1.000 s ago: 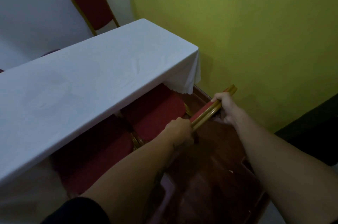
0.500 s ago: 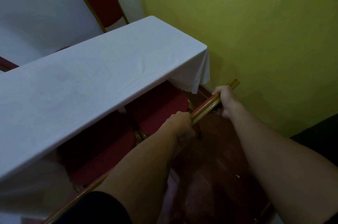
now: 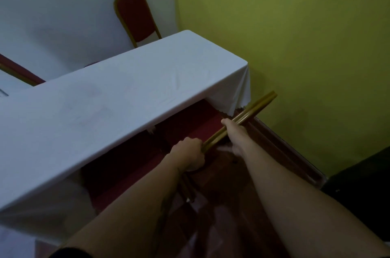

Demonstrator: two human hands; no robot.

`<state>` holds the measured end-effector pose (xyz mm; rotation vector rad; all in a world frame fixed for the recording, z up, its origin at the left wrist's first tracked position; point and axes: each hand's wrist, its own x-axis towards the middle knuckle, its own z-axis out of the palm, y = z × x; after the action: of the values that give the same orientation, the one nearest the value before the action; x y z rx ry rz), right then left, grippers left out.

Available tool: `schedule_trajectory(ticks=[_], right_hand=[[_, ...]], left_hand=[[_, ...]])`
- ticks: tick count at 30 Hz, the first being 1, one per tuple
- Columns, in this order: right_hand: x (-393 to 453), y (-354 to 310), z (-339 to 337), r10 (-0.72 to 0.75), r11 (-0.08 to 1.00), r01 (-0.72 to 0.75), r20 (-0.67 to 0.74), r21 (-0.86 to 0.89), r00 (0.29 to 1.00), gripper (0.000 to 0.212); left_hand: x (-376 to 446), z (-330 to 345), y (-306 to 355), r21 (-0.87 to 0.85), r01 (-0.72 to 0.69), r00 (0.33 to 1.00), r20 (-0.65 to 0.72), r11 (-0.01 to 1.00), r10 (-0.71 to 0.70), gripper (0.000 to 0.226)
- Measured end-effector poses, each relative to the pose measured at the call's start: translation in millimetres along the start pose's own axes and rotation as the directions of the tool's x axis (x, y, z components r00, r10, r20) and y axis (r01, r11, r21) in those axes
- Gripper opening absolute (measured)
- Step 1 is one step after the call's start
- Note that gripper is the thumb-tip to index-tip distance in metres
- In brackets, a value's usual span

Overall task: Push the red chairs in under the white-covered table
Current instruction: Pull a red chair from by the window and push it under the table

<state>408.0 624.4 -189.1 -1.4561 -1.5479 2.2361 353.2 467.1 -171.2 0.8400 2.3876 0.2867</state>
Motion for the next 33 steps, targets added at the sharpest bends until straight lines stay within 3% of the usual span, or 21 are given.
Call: schedule_trajectory(ticks=[4,7,9,11,14,18,23,33], right_hand=[[-20,23,14,-0.019,1.000,0.018,-0.017,-0.007,1.000,0.040],[-37,31,25,-0.062,0.992,0.054,-0.071,-0.111,0.996,0.028],[-54,42,37,-0.040,0.981,0.026,-0.070,-0.193,0.997,0.026],[-77,60,56,0.001,0.963,-0.016,-0.052,-0.270,0.999,0.021],[-113,94,94,0.044,0.963,-0.051,-0.032,-0.265,0.999,0.015],[-150,117,146,0.037,0.992,-0.045,-0.067,-0.118,0.997,0.031],[-180,126,198,-0.053,0.984,0.021,-0.176,-0.180,0.983,0.076],[-175,127,225,-0.082,0.973,0.035,-0.201,-0.229,0.976,0.076]], left_hand=[[-50,0,-46,0.104,0.005,0.994,0.104,0.995,-0.016,0.044],[-89,3,-70,0.137,-0.051,0.997,0.061,0.989,0.043,0.069],[-107,-1,-81,0.153,-0.077,0.997,0.024,0.985,0.074,0.064],[-126,-6,-97,0.128,-0.078,0.997,-0.009,0.989,0.079,0.042],[-160,-9,-135,0.038,-0.069,0.997,-0.018,0.997,0.070,0.032],[-207,-7,-194,0.019,-0.138,0.990,-0.009,0.990,0.138,0.036],[-233,-9,-249,-0.040,-0.211,0.973,0.084,0.977,0.213,0.066],[-215,-24,-272,-0.084,-0.216,0.965,0.133,0.973,0.225,0.067]])
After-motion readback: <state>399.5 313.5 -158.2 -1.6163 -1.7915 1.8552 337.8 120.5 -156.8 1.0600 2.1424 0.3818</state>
